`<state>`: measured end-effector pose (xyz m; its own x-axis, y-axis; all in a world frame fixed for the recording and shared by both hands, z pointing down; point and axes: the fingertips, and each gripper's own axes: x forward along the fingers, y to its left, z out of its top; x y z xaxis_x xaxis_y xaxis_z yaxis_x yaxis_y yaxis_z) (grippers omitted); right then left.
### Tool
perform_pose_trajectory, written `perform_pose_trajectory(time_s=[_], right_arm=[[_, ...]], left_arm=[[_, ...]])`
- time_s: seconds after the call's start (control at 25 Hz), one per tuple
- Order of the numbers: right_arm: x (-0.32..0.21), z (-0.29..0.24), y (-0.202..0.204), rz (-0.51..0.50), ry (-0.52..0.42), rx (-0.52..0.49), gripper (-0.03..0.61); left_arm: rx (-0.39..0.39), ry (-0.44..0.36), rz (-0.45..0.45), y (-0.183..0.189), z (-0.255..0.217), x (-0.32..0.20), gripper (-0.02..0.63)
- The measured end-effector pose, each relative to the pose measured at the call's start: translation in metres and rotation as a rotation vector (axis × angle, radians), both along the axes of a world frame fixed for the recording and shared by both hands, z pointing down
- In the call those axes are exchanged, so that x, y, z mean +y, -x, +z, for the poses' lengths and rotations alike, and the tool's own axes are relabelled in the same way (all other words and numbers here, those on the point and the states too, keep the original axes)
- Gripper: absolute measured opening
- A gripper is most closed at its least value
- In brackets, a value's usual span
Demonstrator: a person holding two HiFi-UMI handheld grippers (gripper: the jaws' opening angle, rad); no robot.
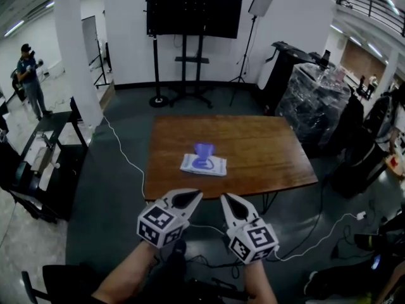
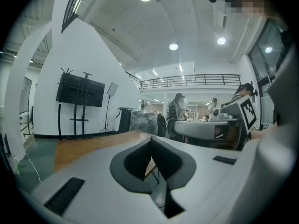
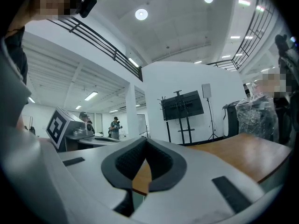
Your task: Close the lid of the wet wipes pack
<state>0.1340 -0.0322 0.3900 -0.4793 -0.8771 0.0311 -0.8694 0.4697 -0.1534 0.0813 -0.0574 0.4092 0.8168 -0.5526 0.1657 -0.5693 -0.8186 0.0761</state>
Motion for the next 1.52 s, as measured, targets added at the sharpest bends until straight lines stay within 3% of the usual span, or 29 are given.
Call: perform_pose_trajectory(time_s=[0.52, 0.84, 1.16, 1.52], right_arm=[[-0.126, 0.019, 0.004, 0.013, 0.059, 0.053, 0.011], [-0.187, 0.035, -0.006, 0.09, 0.127, 0.083, 0.011], [-0.222, 0.053, -0.018, 0.116, 0.176, 0.079, 0.011], [-0.268, 0.077, -0.045, 0.053, 0.235, 0.085, 0.012]], left_arm=[[0.017, 0.053, 0.036, -0.003, 0.022, -0.13, 0.0], [-0.002, 0.076, 0.077, -0.004, 0.039, -0.195, 0.0], [-0.026, 0.125, 0.082, -0.007, 0.062, -0.226, 0.0], [-0.063, 0.163, -0.008, -0.021, 0.094, -0.256, 0.0]])
